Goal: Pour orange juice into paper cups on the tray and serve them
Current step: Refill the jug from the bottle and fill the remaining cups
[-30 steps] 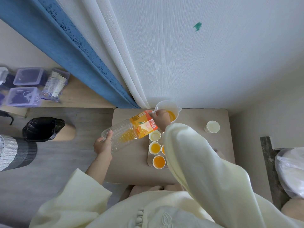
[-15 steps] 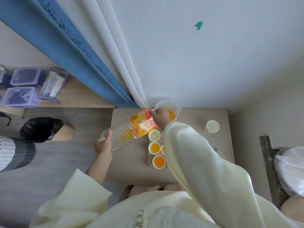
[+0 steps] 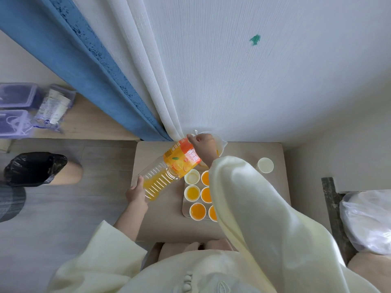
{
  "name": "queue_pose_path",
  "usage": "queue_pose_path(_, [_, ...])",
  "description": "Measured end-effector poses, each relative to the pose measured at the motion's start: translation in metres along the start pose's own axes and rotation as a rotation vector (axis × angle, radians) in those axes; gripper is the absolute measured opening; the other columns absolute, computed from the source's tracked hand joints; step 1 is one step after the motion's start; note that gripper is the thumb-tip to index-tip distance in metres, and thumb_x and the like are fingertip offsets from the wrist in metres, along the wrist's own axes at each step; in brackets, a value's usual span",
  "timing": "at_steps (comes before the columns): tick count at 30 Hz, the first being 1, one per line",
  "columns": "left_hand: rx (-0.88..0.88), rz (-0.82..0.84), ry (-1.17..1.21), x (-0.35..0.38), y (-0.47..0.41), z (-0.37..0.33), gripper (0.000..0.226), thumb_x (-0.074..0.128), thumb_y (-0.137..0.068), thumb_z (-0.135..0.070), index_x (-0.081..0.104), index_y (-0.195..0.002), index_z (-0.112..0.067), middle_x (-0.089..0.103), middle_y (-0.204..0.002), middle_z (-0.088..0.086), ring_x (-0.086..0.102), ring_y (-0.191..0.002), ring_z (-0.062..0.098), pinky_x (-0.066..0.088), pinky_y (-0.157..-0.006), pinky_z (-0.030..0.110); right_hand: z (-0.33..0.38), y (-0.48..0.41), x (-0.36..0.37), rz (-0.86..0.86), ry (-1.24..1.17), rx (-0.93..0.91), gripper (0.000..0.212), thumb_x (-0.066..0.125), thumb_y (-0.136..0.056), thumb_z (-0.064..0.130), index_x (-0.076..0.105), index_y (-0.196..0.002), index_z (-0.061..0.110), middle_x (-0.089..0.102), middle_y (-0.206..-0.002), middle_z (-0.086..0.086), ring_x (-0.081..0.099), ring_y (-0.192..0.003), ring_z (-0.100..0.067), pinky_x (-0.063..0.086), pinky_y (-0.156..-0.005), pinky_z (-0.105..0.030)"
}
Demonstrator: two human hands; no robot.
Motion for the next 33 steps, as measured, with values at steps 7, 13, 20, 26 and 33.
queue_pose_path(7, [-0.199,0.119,0.154,0.006,0.002,0.023,0.055,0.055,-0.094,-0.048,0.048,-0.134,-0.011,0.056,-0.128,0.015,0.051,-0.121,0.039,0.045,-0.093,0.061,0.048,0.012,0.011,0.078,-0.036,-0.112,0.05,0.064,-0.088,0.038,0.041,-0.054,0.009,0.029,-0.053,-0.004,0.028,-0.052,-0.014,0.025,-0.052,-0.029])
queue_pose_path(13, [-0.306,0.185,0.404,0.003,0.008,0.035,0.053,0.047,-0.098,-0.047,0.044,-0.139,-0.015,0.053,-0.135,0.017,0.052,-0.121,0.039,0.045,-0.092,0.056,0.108,0.035,0.04,0.106,-0.059,-0.242,0.048,0.068,-0.085,0.032,0.039,-0.051,0.013,0.029,-0.048,0.004,0.028,-0.045,-0.01,0.025,-0.043,-0.017])
queue_pose_path(20, [-0.354,0.19,0.513,-0.008,0.012,0.036,0.052,0.047,-0.098,-0.045,0.039,-0.142,-0.019,0.049,-0.141,0.015,0.049,-0.127,0.034,0.04,-0.104,0.05,0.154,0.054,0.083,0.238,-0.024,-0.306,0.041,0.069,-0.086,0.033,0.054,-0.054,0.013,0.043,-0.051,0.007,0.042,-0.048,-0.008,0.031,-0.045,-0.01])
queue_pose_path(26, [-0.328,0.208,0.521,-0.008,0.016,0.025,0.052,0.043,-0.1,-0.044,0.033,-0.148,-0.024,0.041,-0.148,0.015,0.044,-0.134,0.029,0.028,-0.113,0.049,0.169,0.067,0.107,0.334,-0.069,-0.301,0.033,0.073,-0.084,0.03,0.064,-0.067,0.003,0.042,-0.053,0.005,0.04,-0.046,-0.005,0.029,-0.046,-0.01])
queue_pose_path(33, [-0.256,0.304,0.59,-0.005,0.008,-0.002,0.057,0.037,-0.103,-0.042,0.03,-0.147,-0.008,0.047,-0.14,0.021,0.05,-0.127,0.032,0.037,-0.106,0.044,0.146,0.067,0.145,0.375,0.079,-0.267,0.054,0.069,-0.084,0.04,0.046,-0.039,0.022,0.037,-0.036,0.015,0.041,-0.044,0.001,0.027,-0.053,-0.016])
Point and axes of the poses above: each hand's wrist, its own y-axis away from the middle knuckle, its own x-axis out of the palm, z = x × y, the point moved 7 cm from there along -y, towards the middle knuckle
